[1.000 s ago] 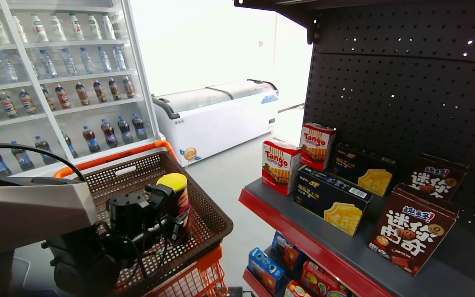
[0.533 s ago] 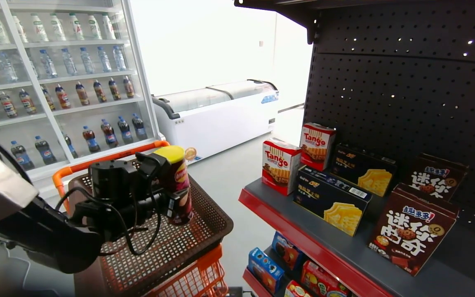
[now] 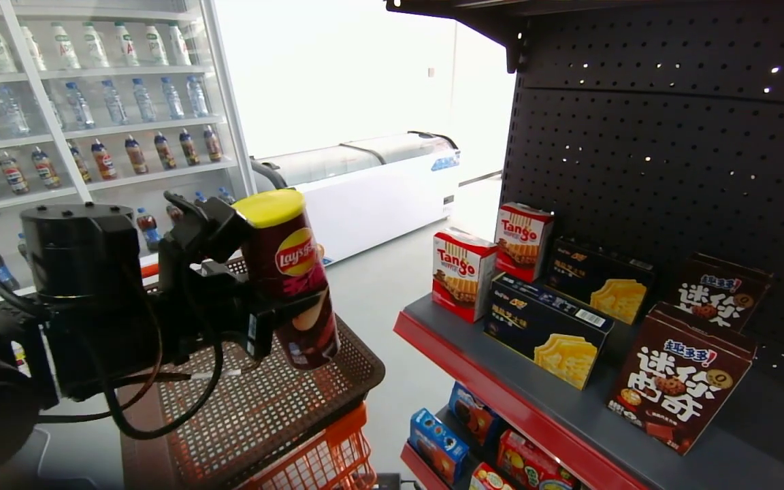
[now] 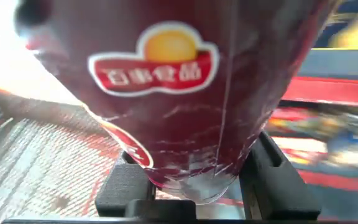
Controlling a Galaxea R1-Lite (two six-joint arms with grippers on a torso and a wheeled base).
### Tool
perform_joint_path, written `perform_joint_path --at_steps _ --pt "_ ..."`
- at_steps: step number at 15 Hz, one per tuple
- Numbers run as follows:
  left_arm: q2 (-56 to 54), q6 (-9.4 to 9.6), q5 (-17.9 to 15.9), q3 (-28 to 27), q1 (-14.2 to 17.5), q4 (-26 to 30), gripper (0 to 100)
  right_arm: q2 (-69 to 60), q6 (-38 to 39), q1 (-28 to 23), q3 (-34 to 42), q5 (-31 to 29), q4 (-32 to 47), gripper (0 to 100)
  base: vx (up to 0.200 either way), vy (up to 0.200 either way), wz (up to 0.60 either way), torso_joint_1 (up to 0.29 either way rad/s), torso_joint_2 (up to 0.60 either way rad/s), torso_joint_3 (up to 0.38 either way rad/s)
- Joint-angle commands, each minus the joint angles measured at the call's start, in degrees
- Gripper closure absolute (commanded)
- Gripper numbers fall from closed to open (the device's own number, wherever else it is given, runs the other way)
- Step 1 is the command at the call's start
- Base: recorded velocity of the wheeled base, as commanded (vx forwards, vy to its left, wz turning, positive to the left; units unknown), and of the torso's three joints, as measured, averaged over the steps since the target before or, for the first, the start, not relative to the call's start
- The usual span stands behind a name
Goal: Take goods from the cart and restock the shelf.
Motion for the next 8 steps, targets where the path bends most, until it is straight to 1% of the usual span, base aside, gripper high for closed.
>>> perform_joint_path --at_steps 1,2,3,4,5,6,8 --pt "-10.6 -0.07 -7.1 2.2 -1.2 6.6 100 0.1 0.0 0.0 0.0 0.0 0.0 0 0.000 0.000 0.00 0.000 0.00 0.000" --pt "-12.2 0.02 -8.0 2.7 -1.6 9.3 100 0.1 0.0 0.0 0.0 0.0 0.0 0 0.000 0.000 0.00 0.000 0.00 0.000" --pt "-13.4 -0.16 -9.0 3.2 -2.1 10.0 100 0.1 0.0 0.0 0.0 0.0 0.0 0 0.000 0.000 0.00 0.000 0.00 0.000" --pt "-14.5 -0.33 -11.8 3.5 -2.1 10.2 100 0.1 0.0 0.0 0.0 0.0 0.0 0 0.000 0.000 0.00 0.000 0.00 0.000" --pt "-15.7 -0.60 -13.4 3.6 -2.0 10.7 100 0.1 0.0 0.0 0.0 0.0 0.0 0 0.000 0.000 0.00 0.000 0.00 0.000" --pt "-16.8 -0.68 -13.5 3.6 -2.1 11.9 100 0.1 0.0 -0.1 0.0 0.0 0.0 0 0.000 0.000 0.00 0.000 0.00 0.000" --pt "-18.8 -0.68 -13.5 3.9 -3.5 15.7 100 0.1 0.0 0.0 0.0 0.0 0.0 0 0.000 0.000 0.00 0.000 0.00 0.000"
